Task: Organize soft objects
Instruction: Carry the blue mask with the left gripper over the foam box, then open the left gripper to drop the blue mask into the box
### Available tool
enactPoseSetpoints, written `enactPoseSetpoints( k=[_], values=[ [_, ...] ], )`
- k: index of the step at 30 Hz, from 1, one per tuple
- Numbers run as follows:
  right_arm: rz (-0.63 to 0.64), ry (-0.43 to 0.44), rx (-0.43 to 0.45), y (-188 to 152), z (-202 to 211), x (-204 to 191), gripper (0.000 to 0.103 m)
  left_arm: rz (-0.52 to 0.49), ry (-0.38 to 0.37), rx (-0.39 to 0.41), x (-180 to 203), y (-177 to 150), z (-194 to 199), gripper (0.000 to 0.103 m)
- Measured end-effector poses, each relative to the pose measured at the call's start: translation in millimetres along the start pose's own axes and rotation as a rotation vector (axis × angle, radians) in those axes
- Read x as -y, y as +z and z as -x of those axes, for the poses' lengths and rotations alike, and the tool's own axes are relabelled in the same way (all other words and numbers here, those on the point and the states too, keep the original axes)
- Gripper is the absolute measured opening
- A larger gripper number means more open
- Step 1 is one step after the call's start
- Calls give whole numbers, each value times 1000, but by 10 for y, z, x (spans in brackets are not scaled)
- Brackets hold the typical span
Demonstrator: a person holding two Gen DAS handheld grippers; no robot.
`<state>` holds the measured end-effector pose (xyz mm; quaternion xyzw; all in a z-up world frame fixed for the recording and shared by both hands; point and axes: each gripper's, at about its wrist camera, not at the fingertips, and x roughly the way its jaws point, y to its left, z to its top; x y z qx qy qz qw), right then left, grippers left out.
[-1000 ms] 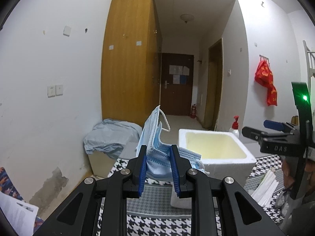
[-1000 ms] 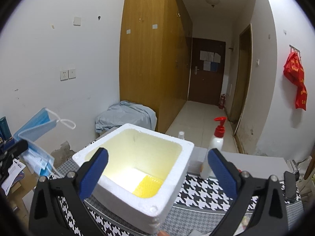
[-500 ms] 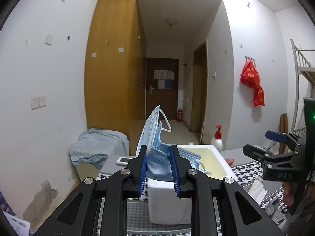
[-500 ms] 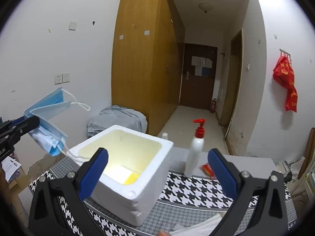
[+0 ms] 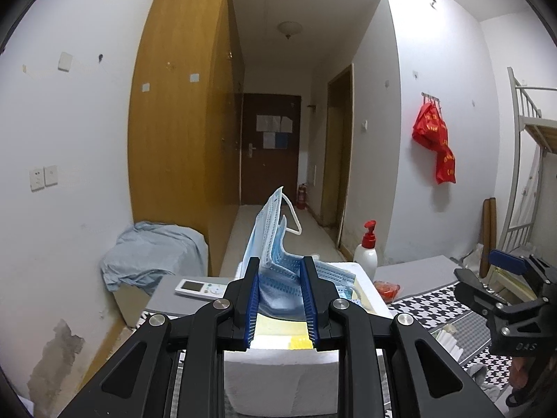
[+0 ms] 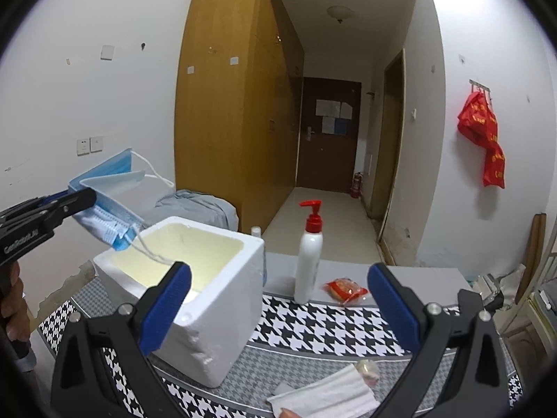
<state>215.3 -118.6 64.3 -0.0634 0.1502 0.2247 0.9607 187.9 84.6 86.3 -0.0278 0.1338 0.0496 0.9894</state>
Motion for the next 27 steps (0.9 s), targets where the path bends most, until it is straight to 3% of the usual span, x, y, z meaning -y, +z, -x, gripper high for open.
enactPoseSetpoints(
  k=[15, 21, 23, 27],
  values=[
    [-36, -36, -32, -194, 23, 221, 102, -17, -4, -77, 118, -59, -359, 24],
    [-41, -42, -41, -231, 19, 260, 102, -6, 31, -108, 121, -93, -483, 26],
    [-40, -50, -48, -246, 10, 265, 102, -2, 36, -116, 121, -105, -504, 33],
    [-41, -51, -55, -262, 1, 270, 102, 9, 71, -104, 118, -117, -499, 72]
  ],
)
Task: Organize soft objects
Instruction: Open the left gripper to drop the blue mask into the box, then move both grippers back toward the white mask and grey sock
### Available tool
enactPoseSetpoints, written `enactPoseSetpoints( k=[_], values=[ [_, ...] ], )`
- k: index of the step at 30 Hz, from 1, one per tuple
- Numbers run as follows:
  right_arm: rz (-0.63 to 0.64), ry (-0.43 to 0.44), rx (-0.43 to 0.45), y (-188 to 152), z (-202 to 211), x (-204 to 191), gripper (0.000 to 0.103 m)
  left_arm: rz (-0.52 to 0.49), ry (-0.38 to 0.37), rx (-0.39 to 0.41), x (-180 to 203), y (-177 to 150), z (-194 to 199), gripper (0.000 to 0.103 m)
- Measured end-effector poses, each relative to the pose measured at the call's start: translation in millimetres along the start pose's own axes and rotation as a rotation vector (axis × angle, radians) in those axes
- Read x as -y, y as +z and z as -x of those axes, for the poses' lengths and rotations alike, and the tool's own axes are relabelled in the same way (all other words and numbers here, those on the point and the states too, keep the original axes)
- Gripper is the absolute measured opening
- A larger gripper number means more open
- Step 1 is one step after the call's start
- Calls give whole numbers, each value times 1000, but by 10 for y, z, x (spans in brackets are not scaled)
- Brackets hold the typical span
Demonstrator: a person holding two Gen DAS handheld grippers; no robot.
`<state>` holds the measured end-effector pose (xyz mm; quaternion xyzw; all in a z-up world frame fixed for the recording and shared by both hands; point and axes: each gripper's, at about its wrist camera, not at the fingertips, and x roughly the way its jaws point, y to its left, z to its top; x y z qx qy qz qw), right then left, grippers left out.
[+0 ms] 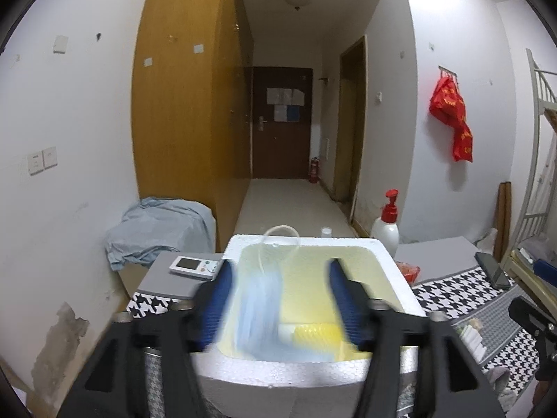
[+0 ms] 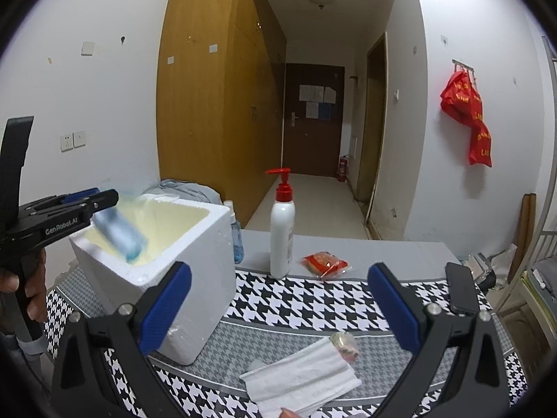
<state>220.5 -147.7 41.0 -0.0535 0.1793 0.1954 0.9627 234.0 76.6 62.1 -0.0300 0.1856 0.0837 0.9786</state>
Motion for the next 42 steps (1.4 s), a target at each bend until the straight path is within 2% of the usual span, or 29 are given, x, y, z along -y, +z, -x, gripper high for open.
enactPoseSetpoints(
  k=[1, 2, 4, 5, 9, 19, 42],
  values=[
    [1, 0, -1, -6, -3, 3, 102, 1, 1, 6, -1, -4, 12, 82],
    [1, -2, -2, -11, -4, 5, 102, 3, -1, 19, -1, -5, 35, 86],
    [-7, -1, -4, -17, -8, 17, 102, 4, -2, 40, 1, -3, 74, 101],
    [-10, 1, -5, -19, -7, 23, 102, 6, -7, 55, 5, -4, 111, 102],
    [-13, 6, 0, -21, 21, 23, 102, 11, -37, 67, 13, 6, 220, 102],
    [-7, 22, 27, -9, 196, -7, 102, -21, -10, 116, 98, -18, 545, 102],
    [2, 75, 102, -197, 798, 1, 102, -37, -14, 133, 354, -330, 1248, 102]
  ],
)
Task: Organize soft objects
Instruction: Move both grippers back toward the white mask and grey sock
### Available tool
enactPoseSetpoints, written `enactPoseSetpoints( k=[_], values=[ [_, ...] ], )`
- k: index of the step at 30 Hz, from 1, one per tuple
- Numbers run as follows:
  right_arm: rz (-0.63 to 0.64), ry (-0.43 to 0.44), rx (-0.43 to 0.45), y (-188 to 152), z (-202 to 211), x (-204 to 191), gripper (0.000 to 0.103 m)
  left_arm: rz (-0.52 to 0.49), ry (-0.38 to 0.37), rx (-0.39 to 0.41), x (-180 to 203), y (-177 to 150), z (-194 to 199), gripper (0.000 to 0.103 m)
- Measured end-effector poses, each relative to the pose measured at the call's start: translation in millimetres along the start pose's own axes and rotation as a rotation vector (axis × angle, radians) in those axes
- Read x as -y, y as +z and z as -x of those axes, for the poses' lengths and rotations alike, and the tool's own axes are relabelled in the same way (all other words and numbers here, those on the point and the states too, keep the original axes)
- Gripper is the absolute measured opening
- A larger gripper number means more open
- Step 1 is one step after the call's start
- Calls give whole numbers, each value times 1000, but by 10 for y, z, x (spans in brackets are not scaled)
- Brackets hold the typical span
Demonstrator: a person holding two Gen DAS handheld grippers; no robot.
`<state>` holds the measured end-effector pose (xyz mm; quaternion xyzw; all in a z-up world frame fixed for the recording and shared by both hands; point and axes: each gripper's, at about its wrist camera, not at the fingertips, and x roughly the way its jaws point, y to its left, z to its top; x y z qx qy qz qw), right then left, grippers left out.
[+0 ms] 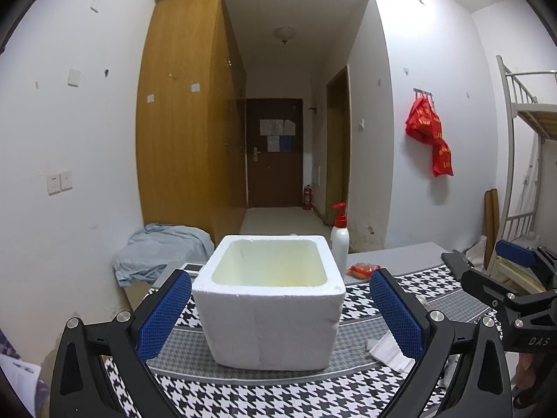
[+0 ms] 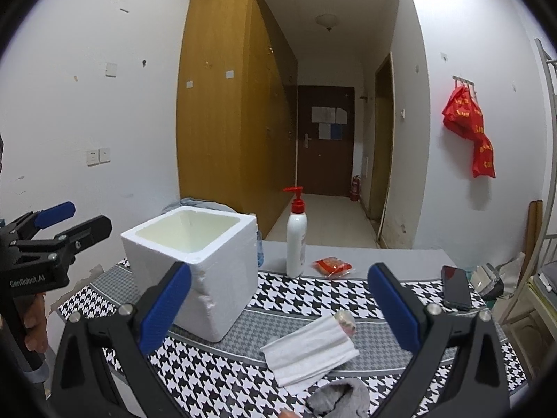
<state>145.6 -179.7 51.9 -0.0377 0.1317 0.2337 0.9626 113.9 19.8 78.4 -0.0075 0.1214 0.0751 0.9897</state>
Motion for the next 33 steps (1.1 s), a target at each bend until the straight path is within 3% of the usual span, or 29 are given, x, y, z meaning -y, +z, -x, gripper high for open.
enactPoseSetpoints(
  k=[11, 17, 33],
  values=[
    [28, 91, 47, -181, 98, 85, 102, 88, 103, 19, 94, -336, 186, 102],
    [45, 125, 66, -326, 129, 120, 102, 79, 144, 41, 94, -509, 193, 102],
    [-34, -45, 77, -623, 289, 30, 102, 9, -57, 3, 31, -744, 42, 102]
  ],
)
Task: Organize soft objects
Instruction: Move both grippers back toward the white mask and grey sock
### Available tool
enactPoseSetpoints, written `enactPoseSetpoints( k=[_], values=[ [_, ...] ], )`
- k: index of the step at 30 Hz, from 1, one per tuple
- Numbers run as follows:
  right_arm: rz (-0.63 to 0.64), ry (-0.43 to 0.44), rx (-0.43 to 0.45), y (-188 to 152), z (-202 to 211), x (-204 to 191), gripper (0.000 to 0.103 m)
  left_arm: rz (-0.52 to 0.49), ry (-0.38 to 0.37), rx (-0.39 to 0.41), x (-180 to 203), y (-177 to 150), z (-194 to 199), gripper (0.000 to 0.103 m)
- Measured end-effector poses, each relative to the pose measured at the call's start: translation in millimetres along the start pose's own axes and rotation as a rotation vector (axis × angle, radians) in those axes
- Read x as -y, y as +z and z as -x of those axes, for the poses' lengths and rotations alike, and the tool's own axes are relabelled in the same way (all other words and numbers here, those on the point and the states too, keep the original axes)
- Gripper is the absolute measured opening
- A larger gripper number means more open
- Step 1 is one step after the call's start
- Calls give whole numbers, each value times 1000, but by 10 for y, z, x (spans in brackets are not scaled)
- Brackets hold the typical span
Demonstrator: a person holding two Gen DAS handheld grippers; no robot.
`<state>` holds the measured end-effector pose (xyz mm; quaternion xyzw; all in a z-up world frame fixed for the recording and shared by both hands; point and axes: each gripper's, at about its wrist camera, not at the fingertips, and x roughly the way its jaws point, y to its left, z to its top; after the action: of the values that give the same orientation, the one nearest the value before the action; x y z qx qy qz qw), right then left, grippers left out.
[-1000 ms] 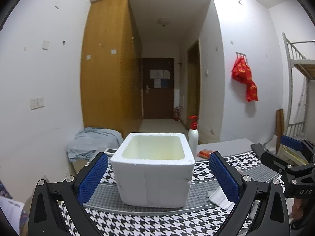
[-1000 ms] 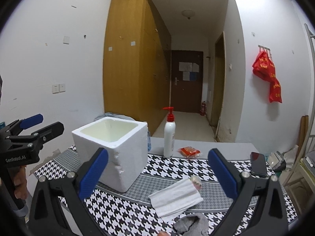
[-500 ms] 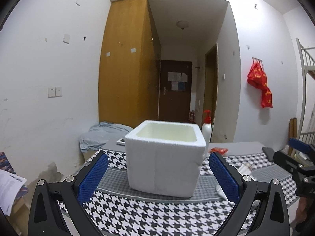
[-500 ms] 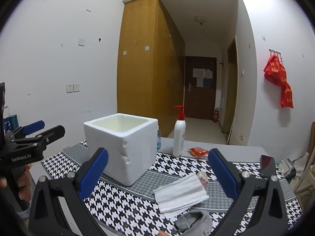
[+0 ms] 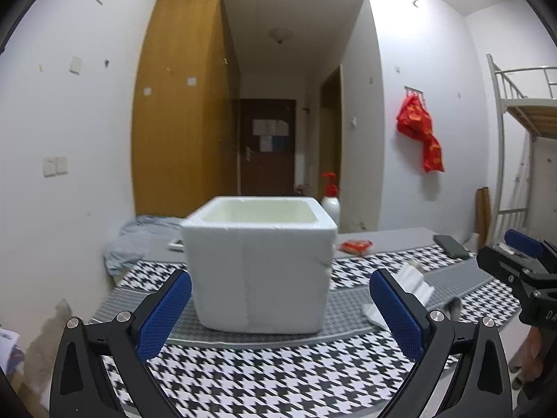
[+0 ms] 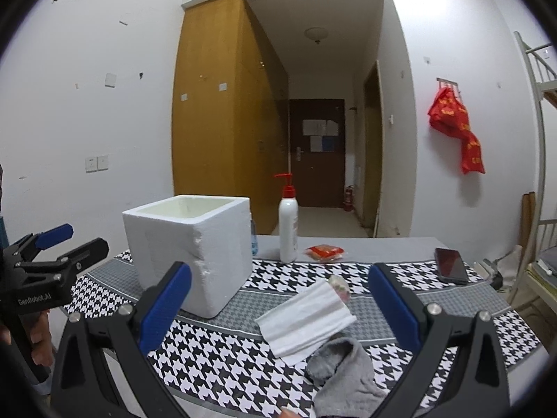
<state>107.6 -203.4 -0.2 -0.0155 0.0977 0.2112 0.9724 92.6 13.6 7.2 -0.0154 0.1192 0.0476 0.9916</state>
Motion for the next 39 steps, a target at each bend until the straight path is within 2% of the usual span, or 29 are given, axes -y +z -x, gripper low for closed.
enactPoseSetpoints(
  k=[11, 27, 39],
  values=[
    [-1, -69, -43, -124, 74, 105, 102, 49, -86, -55, 166, -129, -138, 102],
    [-4, -146, -115, -372, 81, 428, 102, -12, -214, -108, 620, -157, -366, 102],
    [-60, -151, -175, -565, -15, 634, 102, -73, -278, -188, 792, -171, -661, 102]
  ],
)
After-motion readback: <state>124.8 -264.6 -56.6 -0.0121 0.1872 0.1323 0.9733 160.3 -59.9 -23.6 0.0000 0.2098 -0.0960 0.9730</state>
